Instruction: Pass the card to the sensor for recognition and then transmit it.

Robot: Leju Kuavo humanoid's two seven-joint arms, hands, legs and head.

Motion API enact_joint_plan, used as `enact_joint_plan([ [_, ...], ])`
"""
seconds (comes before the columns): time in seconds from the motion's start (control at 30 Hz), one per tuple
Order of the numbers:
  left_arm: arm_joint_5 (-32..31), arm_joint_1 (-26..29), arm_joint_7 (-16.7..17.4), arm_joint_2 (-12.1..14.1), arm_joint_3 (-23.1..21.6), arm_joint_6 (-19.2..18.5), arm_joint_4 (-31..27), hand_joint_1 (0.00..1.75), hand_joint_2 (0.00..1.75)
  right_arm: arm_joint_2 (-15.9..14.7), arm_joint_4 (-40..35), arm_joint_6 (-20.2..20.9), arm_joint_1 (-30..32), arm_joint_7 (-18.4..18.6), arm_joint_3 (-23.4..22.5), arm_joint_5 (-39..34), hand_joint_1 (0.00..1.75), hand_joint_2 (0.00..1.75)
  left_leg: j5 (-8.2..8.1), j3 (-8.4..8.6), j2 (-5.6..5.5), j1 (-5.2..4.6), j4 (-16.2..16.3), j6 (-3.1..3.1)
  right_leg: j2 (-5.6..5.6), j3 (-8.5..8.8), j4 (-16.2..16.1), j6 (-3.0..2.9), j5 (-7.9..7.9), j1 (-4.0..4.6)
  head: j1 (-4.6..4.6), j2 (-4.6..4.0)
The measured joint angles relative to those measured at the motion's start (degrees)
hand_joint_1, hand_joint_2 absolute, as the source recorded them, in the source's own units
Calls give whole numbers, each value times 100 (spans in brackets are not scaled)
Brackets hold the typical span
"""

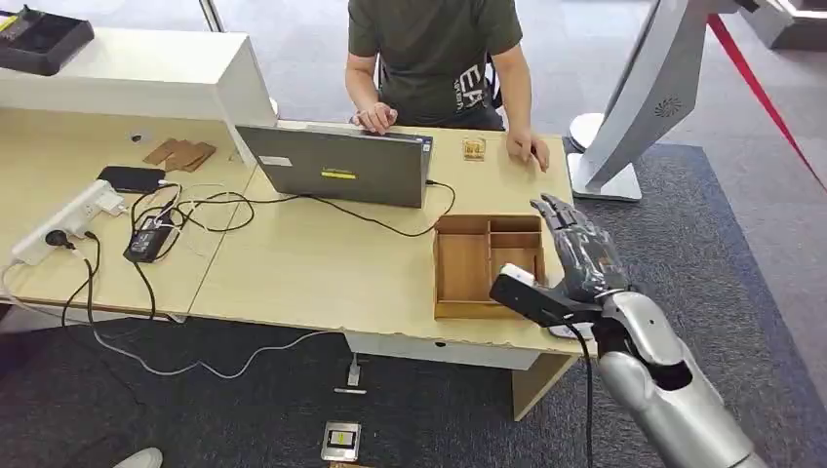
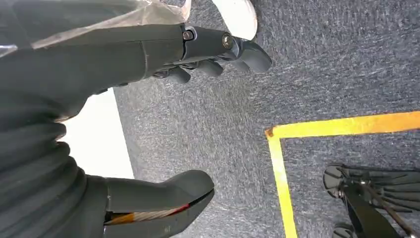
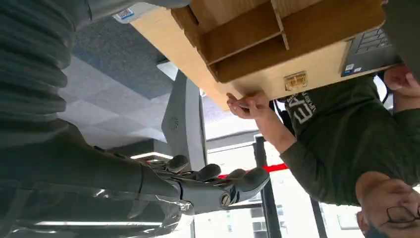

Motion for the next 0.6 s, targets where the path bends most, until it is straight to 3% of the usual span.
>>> enact_joint_plan([
  [0.6, -20, -17, -57, -2, 0, 0, 0, 0, 175, 192, -234, 168, 554, -135, -203, 850, 0, 175, 0, -2, 1, 0, -2, 0, 0, 0, 1, -1, -1, 0, -2, 0],
])
